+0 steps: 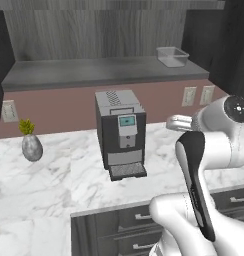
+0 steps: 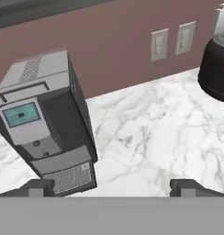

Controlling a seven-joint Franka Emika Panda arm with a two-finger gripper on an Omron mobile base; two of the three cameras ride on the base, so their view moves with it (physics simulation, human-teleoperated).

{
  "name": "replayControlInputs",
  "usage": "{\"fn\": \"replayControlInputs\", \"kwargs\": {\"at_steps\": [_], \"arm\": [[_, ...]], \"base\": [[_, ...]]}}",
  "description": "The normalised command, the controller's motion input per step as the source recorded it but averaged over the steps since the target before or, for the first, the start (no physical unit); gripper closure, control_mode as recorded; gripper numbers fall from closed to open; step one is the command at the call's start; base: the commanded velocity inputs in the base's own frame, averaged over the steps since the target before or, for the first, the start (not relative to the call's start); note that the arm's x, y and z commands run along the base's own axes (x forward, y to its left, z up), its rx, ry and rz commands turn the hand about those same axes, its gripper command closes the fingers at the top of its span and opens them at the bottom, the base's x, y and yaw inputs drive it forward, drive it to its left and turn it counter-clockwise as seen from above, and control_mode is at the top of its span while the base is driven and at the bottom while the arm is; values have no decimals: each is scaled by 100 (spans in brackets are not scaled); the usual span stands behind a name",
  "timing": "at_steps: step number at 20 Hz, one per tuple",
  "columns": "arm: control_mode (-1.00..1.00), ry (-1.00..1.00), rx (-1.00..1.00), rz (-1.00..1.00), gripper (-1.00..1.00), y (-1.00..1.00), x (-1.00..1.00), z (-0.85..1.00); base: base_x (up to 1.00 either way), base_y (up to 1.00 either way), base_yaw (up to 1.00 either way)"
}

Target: Retrieve the tupperware and aluminum foil from the cabinet and place them on the dining counter near the plate with onion and chicken drumstick to prepare for storing leftovers.

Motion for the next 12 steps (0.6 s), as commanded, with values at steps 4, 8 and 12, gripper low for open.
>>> {"fn": "replayControlInputs", "kwargs": {"at_steps": [4, 8, 12], "arm": [[-100, -17, -2, 0, -100, 0, 8, 58], [-100, -2, -4, 0, -100, 0, 14, 52], [-100, -6, -12, 1, -100, 0, 10, 45]], "base": [[0, 0, 0], [0, 0, 0], [0, 0, 0]]}}
